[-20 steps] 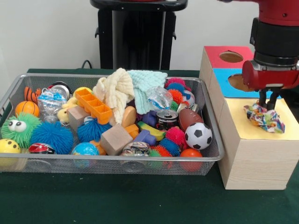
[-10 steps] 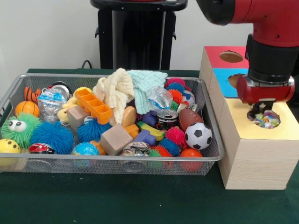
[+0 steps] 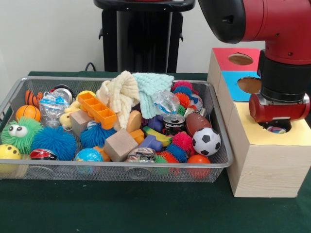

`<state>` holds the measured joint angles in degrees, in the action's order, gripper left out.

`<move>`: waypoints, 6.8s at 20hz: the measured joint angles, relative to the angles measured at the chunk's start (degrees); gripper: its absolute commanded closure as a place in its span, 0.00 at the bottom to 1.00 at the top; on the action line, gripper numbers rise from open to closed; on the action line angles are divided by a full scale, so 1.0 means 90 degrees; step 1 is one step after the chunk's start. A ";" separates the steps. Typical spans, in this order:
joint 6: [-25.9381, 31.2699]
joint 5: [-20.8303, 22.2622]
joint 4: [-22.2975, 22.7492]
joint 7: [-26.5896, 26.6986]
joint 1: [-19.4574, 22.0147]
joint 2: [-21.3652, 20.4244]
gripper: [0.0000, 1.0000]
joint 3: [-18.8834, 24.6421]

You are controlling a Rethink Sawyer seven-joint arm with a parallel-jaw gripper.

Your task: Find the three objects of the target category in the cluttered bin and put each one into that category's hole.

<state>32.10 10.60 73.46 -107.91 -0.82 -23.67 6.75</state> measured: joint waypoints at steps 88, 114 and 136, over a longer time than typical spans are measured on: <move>-0.0097 0.0064 0.0808 0.0000 0.0244 -0.0859 0.00 0.0242; 0.0812 -0.0030 0.1535 0.0000 0.0206 -0.2025 0.00 0.0229; 0.0884 -0.0125 0.1522 0.0000 -0.0348 -0.2779 1.00 0.0209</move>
<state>40.06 9.47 87.16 -107.91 -3.95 -48.69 8.63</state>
